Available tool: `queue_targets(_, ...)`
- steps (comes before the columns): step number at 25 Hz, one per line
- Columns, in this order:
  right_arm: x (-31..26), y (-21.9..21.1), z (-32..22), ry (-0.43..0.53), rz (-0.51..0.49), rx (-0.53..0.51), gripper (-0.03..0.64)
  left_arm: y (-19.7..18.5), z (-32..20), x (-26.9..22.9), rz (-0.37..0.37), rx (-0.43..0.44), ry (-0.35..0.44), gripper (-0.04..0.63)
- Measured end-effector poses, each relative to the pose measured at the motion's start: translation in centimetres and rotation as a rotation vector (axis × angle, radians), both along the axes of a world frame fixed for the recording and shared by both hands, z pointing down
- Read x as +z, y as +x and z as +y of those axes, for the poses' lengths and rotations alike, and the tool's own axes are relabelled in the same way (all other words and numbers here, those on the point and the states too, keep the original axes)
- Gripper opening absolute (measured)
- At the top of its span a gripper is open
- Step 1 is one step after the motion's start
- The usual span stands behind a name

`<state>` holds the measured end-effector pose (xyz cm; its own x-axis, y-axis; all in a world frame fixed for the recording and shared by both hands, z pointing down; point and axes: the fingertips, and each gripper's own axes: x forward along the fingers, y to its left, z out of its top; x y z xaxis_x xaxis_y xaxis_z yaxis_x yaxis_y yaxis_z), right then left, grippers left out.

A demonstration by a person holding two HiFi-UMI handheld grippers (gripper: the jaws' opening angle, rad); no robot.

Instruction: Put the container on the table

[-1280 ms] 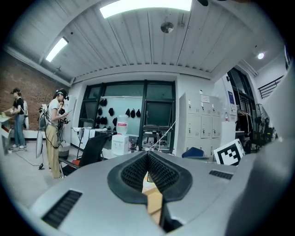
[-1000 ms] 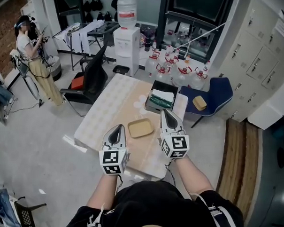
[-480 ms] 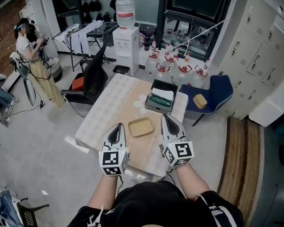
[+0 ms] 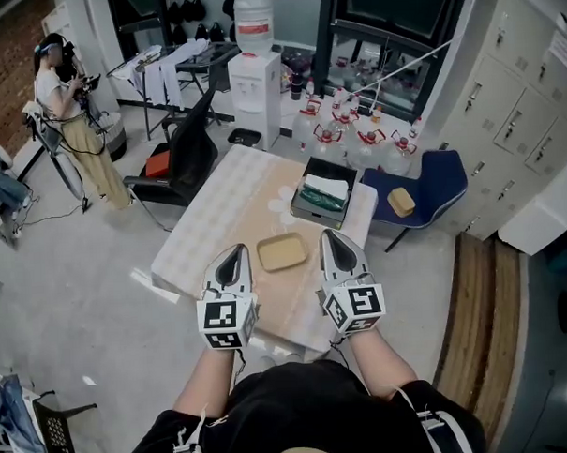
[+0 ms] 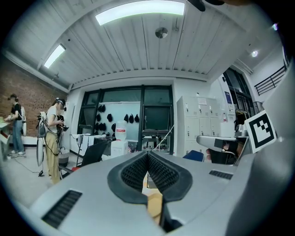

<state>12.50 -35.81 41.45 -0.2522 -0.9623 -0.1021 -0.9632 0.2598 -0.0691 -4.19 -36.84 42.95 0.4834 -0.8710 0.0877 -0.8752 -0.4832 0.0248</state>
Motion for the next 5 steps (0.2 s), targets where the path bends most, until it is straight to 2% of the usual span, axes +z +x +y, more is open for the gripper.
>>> queue_targets(5,-0.12,-0.44,-0.14,-0.017,-0.023,-0.026,0.014,-0.11,0.05,-0.15,-0.002,-0.008,-0.004,0.012)
